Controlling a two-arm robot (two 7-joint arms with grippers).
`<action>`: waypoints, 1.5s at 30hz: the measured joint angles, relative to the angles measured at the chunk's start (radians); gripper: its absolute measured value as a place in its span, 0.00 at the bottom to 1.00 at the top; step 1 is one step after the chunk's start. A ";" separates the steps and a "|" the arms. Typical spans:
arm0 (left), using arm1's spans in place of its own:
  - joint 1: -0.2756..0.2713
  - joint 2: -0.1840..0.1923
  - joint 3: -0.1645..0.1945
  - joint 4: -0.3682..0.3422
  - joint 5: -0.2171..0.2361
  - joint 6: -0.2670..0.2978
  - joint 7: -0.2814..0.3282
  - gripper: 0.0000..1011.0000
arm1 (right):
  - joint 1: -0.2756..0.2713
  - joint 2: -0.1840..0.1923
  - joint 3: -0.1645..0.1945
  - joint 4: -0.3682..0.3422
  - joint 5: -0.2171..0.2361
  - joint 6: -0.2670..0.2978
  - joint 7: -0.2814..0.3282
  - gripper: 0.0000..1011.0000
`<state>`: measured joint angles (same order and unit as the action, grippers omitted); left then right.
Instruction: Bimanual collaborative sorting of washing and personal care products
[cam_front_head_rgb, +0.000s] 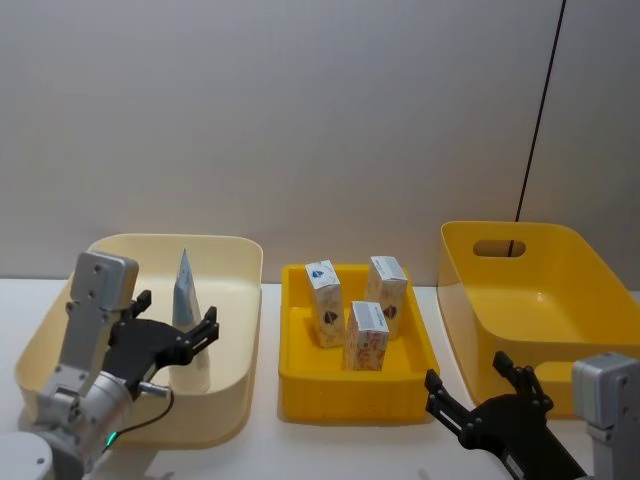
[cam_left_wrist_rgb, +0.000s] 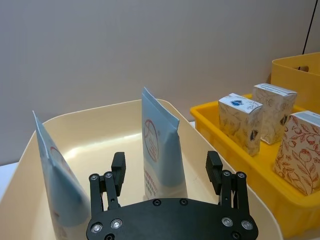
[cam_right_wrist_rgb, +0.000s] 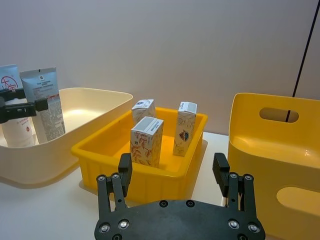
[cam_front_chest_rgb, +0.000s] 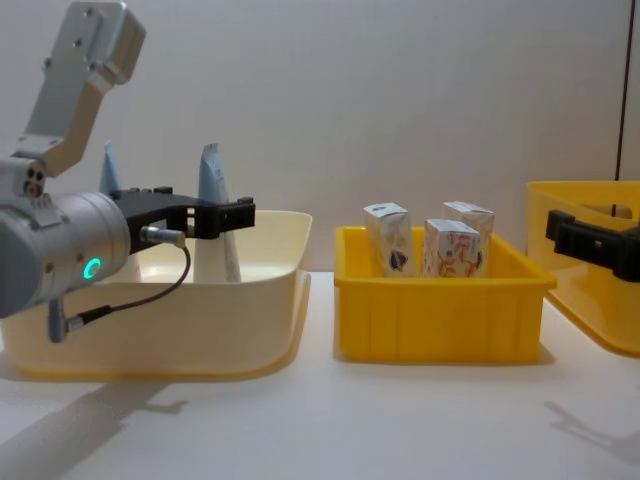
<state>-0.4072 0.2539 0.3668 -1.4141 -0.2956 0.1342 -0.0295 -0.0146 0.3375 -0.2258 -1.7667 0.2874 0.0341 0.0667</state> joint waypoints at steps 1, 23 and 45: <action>-0.005 -0.003 0.000 0.006 0.000 0.000 -0.001 0.99 | 0.000 0.000 0.000 0.000 0.000 0.000 0.000 0.99; -0.059 -0.050 -0.007 0.106 0.015 0.022 0.014 0.73 | 0.000 0.000 0.000 0.000 0.000 0.000 0.000 0.99; -0.064 -0.050 -0.011 0.115 0.015 -0.002 -0.021 0.27 | 0.000 0.000 0.000 0.000 0.000 0.000 0.000 0.99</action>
<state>-0.4717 0.2042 0.3559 -1.2989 -0.2802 0.1327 -0.0501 -0.0146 0.3374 -0.2258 -1.7667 0.2874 0.0341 0.0667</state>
